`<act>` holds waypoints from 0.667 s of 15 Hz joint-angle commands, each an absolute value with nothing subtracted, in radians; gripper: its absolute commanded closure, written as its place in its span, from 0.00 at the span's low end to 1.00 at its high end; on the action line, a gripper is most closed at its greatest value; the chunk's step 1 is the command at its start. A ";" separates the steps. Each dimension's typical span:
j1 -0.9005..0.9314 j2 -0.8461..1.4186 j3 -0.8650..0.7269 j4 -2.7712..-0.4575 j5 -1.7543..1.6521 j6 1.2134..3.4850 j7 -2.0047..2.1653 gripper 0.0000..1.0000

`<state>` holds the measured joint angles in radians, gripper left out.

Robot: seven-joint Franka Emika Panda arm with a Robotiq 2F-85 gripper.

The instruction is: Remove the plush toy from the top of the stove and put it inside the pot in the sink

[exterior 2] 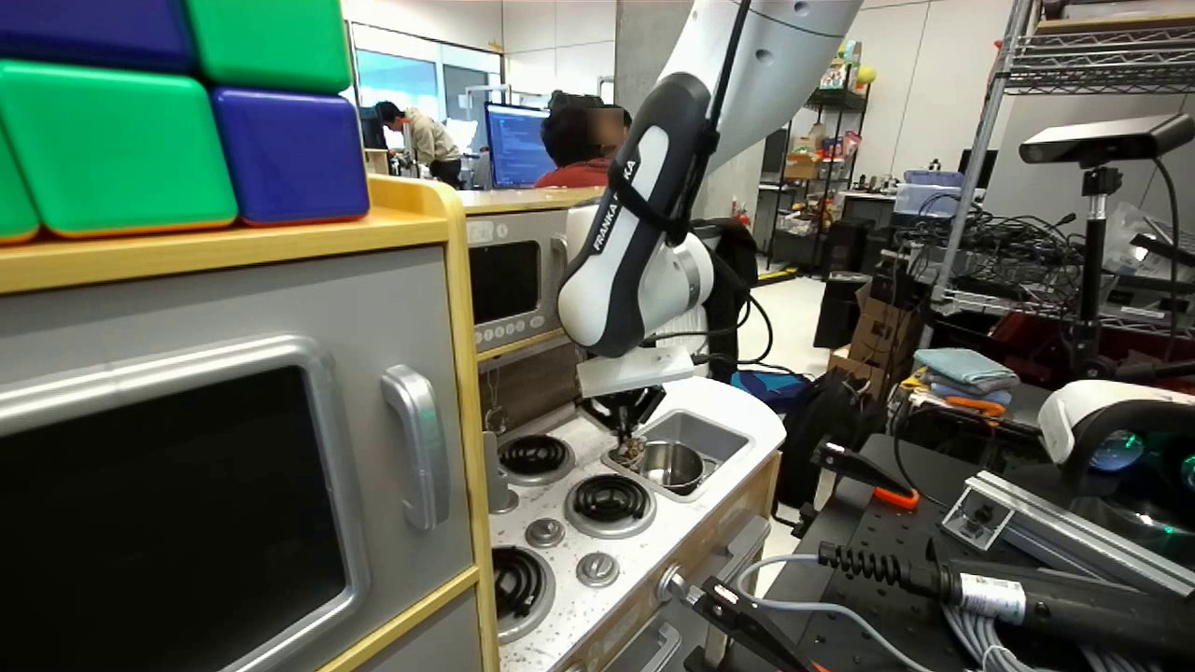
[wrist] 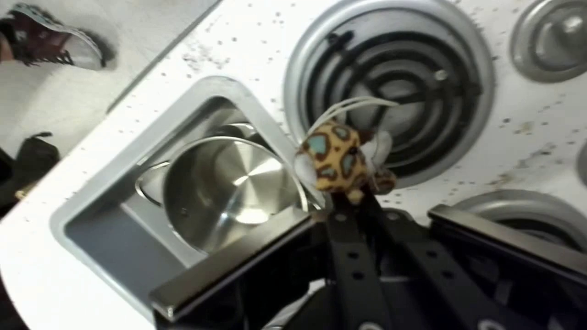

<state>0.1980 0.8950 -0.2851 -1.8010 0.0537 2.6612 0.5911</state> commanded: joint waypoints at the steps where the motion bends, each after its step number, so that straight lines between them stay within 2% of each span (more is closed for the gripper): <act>1: 0.166 0.906 -0.330 -1.788 0.070 2.568 0.684 0.98; 6: 0.129 0.914 -0.342 -1.777 0.059 2.564 0.773 0.98; 7: 0.128 0.914 -0.341 -1.776 0.056 2.562 0.786 0.70; 8: 0.130 0.913 -0.345 -1.776 0.053 2.561 0.803 0.67; 10: 0.132 0.904 -0.351 -1.783 0.050 2.560 0.834 0.53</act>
